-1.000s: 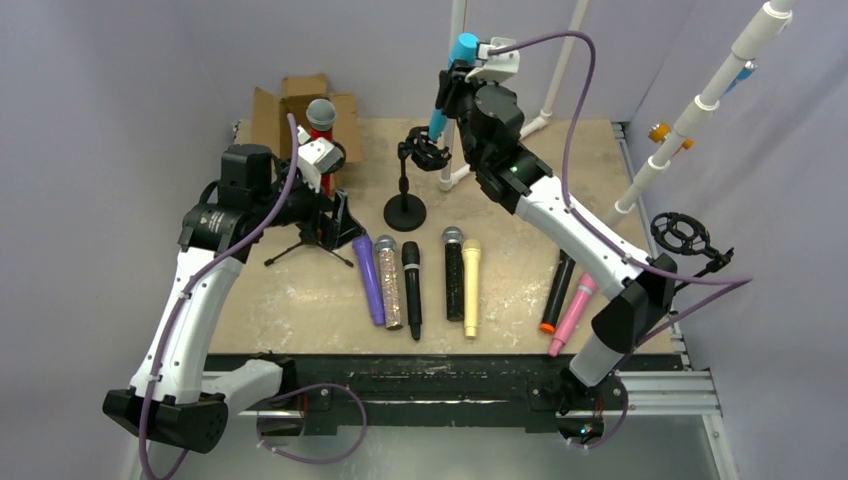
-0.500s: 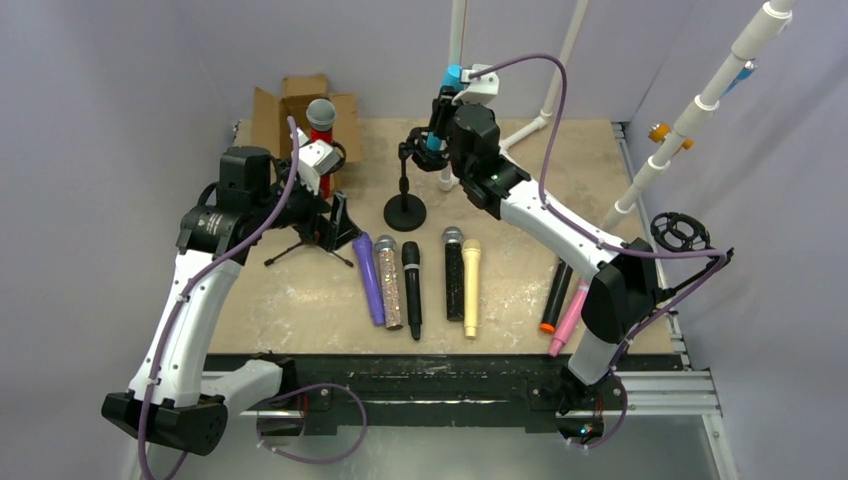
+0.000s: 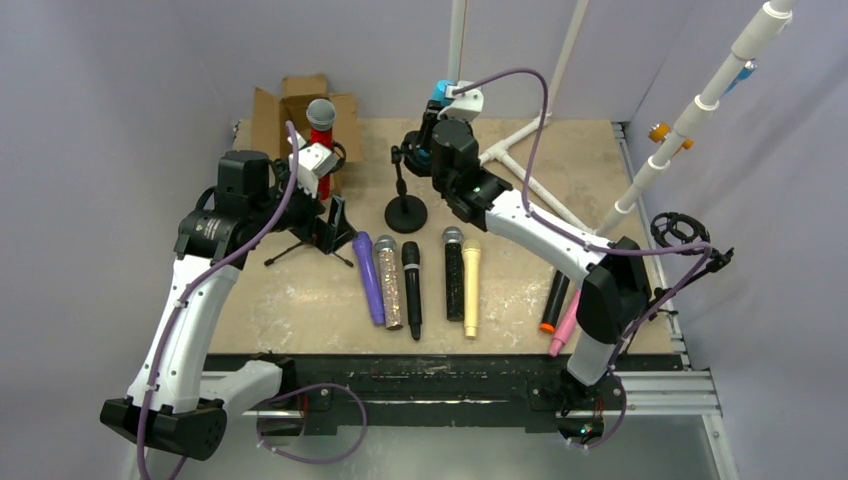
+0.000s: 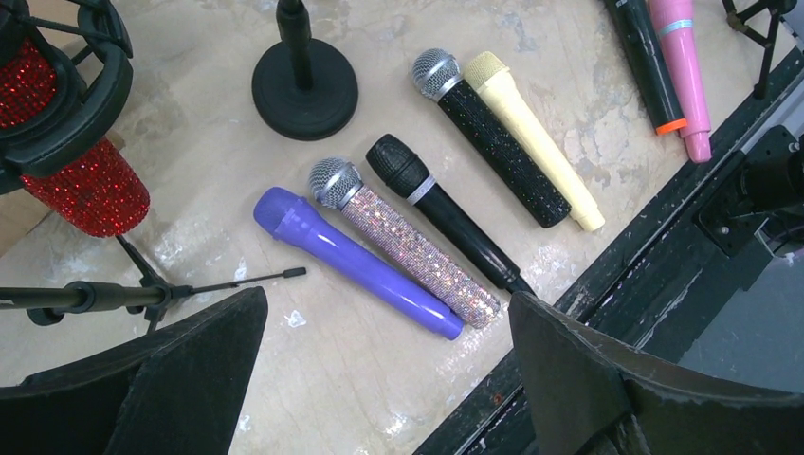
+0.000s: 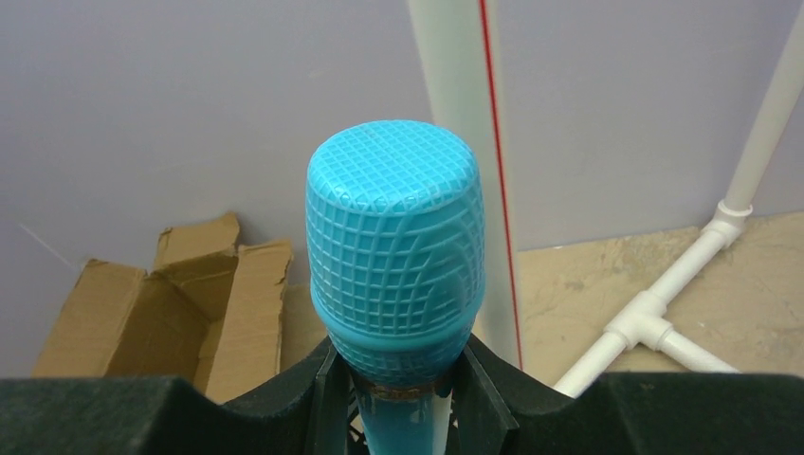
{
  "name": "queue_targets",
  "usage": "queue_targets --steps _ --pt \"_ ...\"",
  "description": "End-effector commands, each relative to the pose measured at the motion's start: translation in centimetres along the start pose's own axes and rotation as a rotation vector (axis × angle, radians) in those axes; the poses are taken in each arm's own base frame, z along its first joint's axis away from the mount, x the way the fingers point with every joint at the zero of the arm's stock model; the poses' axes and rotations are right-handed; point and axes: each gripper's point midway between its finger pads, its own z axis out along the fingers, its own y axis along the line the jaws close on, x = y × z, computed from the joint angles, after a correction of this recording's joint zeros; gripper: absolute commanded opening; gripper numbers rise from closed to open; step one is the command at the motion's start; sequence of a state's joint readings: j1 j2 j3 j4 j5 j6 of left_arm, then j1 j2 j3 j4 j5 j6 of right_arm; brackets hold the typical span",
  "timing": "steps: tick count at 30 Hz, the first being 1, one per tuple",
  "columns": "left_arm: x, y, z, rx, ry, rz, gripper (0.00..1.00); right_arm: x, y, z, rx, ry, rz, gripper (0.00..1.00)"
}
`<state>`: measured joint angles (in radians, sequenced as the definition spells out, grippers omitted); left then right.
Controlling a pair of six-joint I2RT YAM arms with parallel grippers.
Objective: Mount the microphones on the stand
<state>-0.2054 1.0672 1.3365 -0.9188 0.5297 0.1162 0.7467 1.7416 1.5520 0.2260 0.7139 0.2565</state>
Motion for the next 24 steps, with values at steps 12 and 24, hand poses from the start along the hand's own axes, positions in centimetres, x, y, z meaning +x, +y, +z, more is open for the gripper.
queue_targets --steps 12,24 --pt "0.9 0.2 -0.7 -0.039 0.002 0.039 1.00 -0.4 0.5 -1.1 0.364 -0.038 0.001 0.00" --pt "1.6 0.2 -0.6 -0.038 0.015 0.031 1.00 1.6 -1.1 -2.5 0.348 -0.006 -0.005 0.37"
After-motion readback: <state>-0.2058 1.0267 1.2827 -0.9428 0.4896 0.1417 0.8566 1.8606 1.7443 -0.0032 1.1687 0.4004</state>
